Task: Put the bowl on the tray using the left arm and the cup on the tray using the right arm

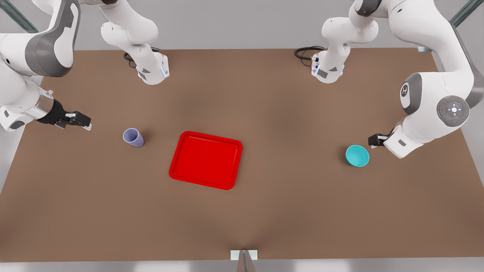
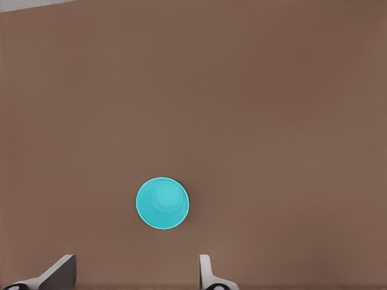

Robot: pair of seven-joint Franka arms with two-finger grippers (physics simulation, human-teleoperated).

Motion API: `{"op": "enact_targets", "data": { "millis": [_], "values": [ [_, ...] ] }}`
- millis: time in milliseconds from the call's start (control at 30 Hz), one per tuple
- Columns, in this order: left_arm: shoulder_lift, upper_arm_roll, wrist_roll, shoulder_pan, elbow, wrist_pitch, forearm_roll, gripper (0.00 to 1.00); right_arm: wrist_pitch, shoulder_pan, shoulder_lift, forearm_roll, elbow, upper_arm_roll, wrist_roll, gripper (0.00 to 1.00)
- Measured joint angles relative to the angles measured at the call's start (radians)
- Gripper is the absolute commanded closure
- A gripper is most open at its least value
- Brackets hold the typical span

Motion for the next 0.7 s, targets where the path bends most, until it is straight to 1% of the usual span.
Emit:
{"op": "enact_targets", "data": {
  "millis": [67,100,133,167,200,267,367,467,500,533,567,667,700],
  "values": [
    [0.017,0.001,0.009,0.002,-0.005,0.003,-0.002,0.0,0.011,-0.005,0.004,-0.015,0.005,0.0,0.0,0.0],
    [0.041,0.016,0.012,0.016,-0.009,0.007,-0.016,0.0,0.009,-0.006,0.01,-0.001,0.043,0.001,0.007,0.0],
    [0.05,0.066,0.044,0.029,-0.045,0.025,-0.05,0.0,0.004,-0.001,0.02,-0.002,0.043,0.002,0.006,0.0],
    [0.052,0.136,0.145,0.029,-0.112,0.061,-0.098,0.0,0.014,0.001,0.031,-0.001,0.046,0.001,0.007,0.0],
    [0.064,0.18,0.242,0.028,-0.199,0.128,-0.15,0.0,0.018,0.001,0.047,-0.002,0.047,0.001,0.002,0.0],
    [0.09,0.224,0.323,0.022,-0.314,0.216,-0.235,0.0,0.03,-0.002,0.067,-0.003,0.049,0.001,-0.005,0.0],
    [0.209,0.296,0.515,0.027,-0.341,0.294,-0.352,0.0,0.035,0.003,0.066,-0.008,0.043,0.001,-0.009,0.0],
    [0.279,0.305,0.634,0.06,-0.342,0.329,-0.433,0.0,0.041,-0.005,0.067,-0.008,0.043,0.001,-0.044,0.0],
    [0.292,0.305,0.658,0.06,-0.343,0.33,-0.452,0.0,0.042,-0.018,0.069,-0.004,0.043,0.014,-0.044,0.0],
    [0.31,0.305,0.685,0.06,-0.342,0.336,-0.466,0.0,0.04,-0.076,0.066,-0.005,0.045,0.069,-0.043,0.0],
    [0.324,0.306,0.7,0.06,-0.342,0.349,-0.477,0.0,0.041,-0.081,0.07,-0.005,0.044,0.082,-0.043,0.0],
    [0.364,0.305,0.705,0.06,-0.341,0.377,-0.497,0.0,0.058,-0.058,0.08,-0.004,0.049,0.083,-0.043,0.0],
    [0.384,0.304,0.704,0.06,-0.341,0.38,-0.502,0.05,0.067,-0.062,0.084,-0.007,0.044,0.083,-0.044,0.0]
  ]
}}
